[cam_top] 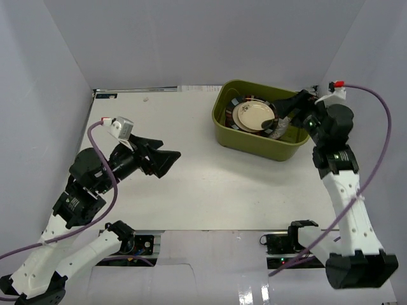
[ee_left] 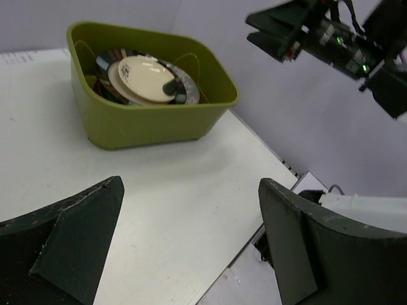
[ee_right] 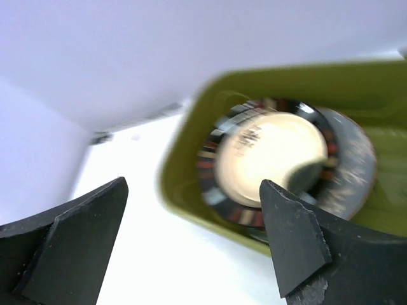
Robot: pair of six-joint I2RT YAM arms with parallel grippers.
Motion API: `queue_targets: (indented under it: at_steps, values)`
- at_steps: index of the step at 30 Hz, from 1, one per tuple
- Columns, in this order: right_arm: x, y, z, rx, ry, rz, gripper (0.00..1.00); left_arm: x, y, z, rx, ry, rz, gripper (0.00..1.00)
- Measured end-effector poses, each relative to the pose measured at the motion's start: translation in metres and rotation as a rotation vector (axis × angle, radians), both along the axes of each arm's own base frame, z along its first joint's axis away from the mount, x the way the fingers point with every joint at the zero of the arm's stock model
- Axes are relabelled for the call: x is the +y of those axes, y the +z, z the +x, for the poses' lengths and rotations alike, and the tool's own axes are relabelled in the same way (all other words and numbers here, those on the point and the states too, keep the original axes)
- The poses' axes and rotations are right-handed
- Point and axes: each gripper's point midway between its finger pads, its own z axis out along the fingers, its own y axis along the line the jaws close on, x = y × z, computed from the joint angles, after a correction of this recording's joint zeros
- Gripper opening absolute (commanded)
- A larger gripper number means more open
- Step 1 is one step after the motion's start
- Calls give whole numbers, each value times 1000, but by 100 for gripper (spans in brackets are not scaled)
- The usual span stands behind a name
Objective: Place the plates into the plastic bin on the countertop
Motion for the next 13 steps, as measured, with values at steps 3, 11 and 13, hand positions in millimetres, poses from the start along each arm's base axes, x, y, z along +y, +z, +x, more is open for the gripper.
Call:
queue_targets:
  at_steps: [3,11,13]
  values:
    - [9,42,-51,-167,78,30,90,8,27,-1,-55,30,-32,98]
    - [9,76,-157,-350,134,49,90,29,75,-7,-172,110,-117,98]
    - [9,88,-173,-377,142,44,90,32,76,-4,-173,135,-122,98]
